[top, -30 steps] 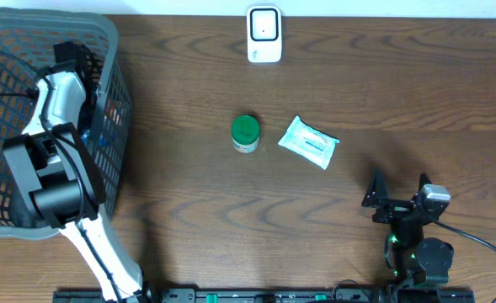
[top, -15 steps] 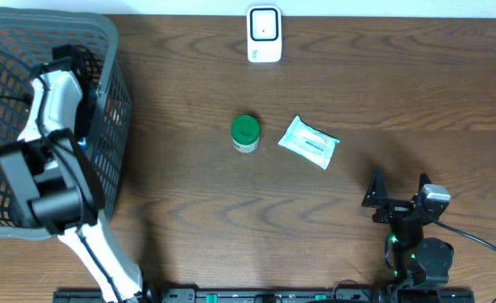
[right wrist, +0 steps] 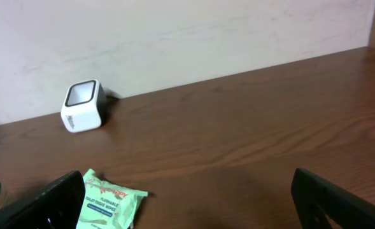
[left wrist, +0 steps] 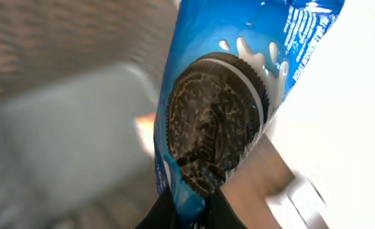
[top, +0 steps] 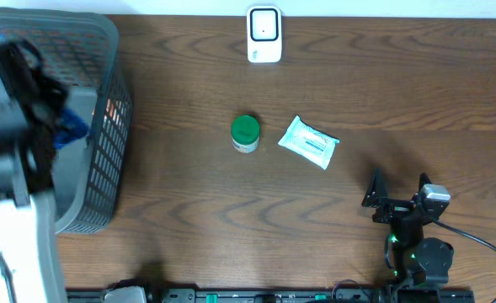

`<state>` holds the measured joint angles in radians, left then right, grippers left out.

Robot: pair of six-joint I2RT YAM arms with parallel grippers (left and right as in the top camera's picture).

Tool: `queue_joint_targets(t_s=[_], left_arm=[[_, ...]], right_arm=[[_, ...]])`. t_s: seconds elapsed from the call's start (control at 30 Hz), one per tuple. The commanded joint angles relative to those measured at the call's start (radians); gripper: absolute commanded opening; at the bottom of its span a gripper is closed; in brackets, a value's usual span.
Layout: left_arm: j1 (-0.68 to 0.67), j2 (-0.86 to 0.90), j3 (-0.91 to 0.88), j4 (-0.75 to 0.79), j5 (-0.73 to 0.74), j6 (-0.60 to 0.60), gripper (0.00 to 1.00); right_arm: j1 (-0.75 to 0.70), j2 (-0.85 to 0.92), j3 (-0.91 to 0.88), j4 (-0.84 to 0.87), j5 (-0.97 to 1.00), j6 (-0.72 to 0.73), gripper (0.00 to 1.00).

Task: Scan the item barcode
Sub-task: 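Carry the Oreo pack out of the basket toward the scanner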

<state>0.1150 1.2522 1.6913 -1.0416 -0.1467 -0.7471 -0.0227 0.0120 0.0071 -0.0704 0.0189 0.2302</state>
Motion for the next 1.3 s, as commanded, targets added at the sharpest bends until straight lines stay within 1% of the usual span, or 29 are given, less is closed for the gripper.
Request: queue_joint_targets(t_s=[0.0, 0.07, 0.17, 0.23, 0.3, 0.4, 0.53, 0.67, 0.7, 0.87, 0.9, 1.03, 1.13, 1.17, 1.23, 1.27], left_arm=[[-0.167, 0.005, -0.011, -0.026, 0.146, 0.092, 0.07], [-0.293, 0.017, -0.030, -0.053, 0.142, 0.116, 0.07], [-0.446, 0.061, -0.065, -0.069, 0.081, 0.118, 0.07], [-0.513, 0.108, -0.083, -0.069, 0.015, 0.107, 0.07], [-0.544, 0.155, -0.094, -0.069, -0.002, 0.088, 0.08], [-0.565, 0.243, -0.112, -0.068, -0.002, 0.087, 0.08], [-0.564, 0.375, -0.141, -0.056, -0.021, 0.008, 0.07], [-0.564, 0.514, -0.146, -0.041, -0.019, 0.001, 0.07], [-0.564, 0.548, -0.146, -0.042, -0.006, 0.001, 0.07], [-0.558, 0.673, -0.146, -0.066, 0.160, 0.013, 0.08], [-0.555, 0.689, -0.146, -0.072, 0.163, 0.013, 0.07], [-0.536, 0.716, -0.146, -0.067, 0.126, 0.013, 0.07], [-0.530, 0.715, -0.146, -0.049, 0.042, 0.013, 0.08], [-0.530, 0.715, -0.146, -0.045, 0.019, 0.012, 0.14], [-0.530, 0.715, -0.146, -0.044, -0.023, 0.010, 0.39], [-0.530, 0.713, -0.146, -0.046, -0.041, 0.009, 0.57]], right_arm=[[0.010, -0.005, -0.002, -0.004, 0.005, 0.008, 0.99], [0.010, -0.005, -0.002, -0.004, 0.005, 0.008, 0.99], [0.010, -0.005, -0.002, -0.004, 0.005, 0.008, 0.99], [0.010, -0.005, -0.002, -0.004, 0.005, 0.008, 0.99], [0.010, -0.005, -0.002, -0.004, 0.005, 0.008, 0.99], [0.010, -0.005, -0.002, -0.004, 0.005, 0.008, 0.99], [0.010, -0.005, -0.002, -0.004, 0.005, 0.008, 0.99], [0.010, -0.005, -0.002, -0.004, 0.005, 0.008, 0.99], [0.010, -0.005, -0.002, -0.004, 0.005, 0.008, 0.99], [0.010, -0.005, -0.002, -0.004, 0.005, 0.008, 0.99], [0.010, -0.005, -0.002, -0.004, 0.005, 0.008, 0.99], [0.010, -0.005, -0.002, -0.004, 0.005, 0.008, 0.99], [0.010, -0.005, -0.002, -0.004, 0.005, 0.008, 0.99], [0.010, -0.005, -0.002, -0.004, 0.005, 0.008, 0.99], [0.010, -0.005, -0.002, -0.004, 0.005, 0.008, 0.99], [0.010, -0.005, -0.002, -0.004, 0.005, 0.008, 0.99]])
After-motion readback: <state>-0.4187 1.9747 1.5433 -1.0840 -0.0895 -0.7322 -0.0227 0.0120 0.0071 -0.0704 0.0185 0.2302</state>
